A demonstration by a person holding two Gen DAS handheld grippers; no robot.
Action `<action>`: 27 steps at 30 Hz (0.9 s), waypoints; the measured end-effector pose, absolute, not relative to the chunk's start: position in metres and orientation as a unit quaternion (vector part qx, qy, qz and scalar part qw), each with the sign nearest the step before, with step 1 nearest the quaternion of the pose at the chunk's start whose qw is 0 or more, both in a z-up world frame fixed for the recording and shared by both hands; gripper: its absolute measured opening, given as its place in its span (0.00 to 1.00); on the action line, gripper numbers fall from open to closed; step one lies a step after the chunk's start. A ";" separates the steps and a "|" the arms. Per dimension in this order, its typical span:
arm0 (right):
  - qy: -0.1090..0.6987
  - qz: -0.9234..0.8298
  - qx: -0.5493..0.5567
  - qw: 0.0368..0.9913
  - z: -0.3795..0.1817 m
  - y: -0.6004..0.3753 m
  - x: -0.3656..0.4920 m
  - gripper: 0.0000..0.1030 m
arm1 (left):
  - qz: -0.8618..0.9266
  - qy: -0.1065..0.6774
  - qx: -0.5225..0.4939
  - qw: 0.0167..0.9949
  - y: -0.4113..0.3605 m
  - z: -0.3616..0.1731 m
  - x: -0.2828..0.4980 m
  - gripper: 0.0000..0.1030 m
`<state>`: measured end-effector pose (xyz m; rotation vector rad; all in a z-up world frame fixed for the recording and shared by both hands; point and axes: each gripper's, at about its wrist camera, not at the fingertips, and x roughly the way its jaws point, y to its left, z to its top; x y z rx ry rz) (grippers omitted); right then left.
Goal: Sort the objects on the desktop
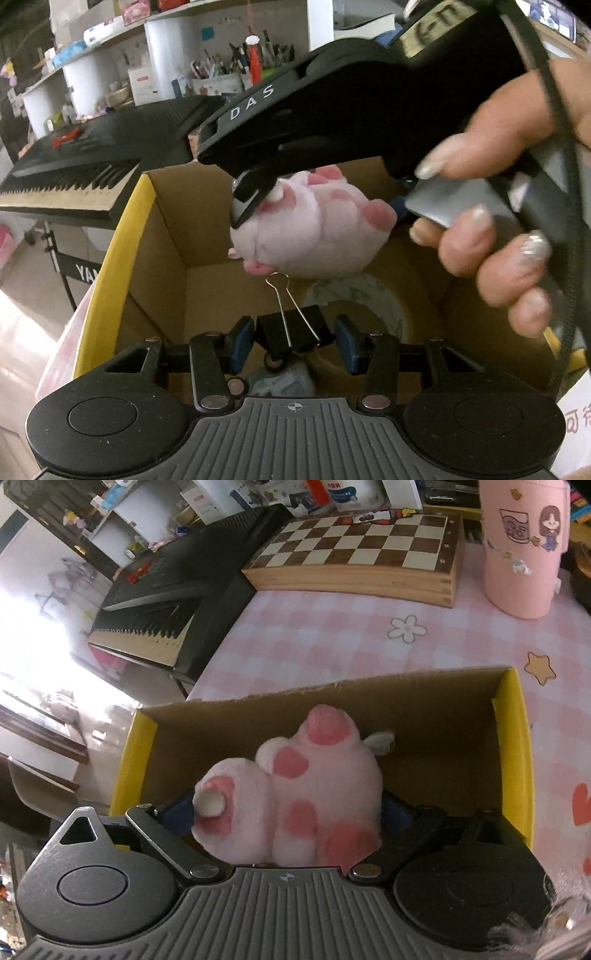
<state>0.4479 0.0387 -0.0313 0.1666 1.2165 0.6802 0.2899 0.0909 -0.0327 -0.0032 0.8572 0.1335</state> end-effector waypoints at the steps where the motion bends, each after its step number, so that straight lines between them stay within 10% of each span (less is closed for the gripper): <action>1: 0.560 0.313 0.073 0.764 -0.031 0.040 0.447 1.00 | 0.067 0.414 -0.003 0.908 0.090 -0.033 0.290 0.46; 16: 0.510 0.368 0.128 0.767 0.006 0.013 0.424 1.00 | 0.094 0.331 -0.007 0.939 0.080 0.000 0.260 0.84; 27: 0.412 0.363 0.104 0.829 0.046 -0.028 0.372 1.00 | 0.085 0.263 -0.026 0.961 0.083 0.024 0.226 0.91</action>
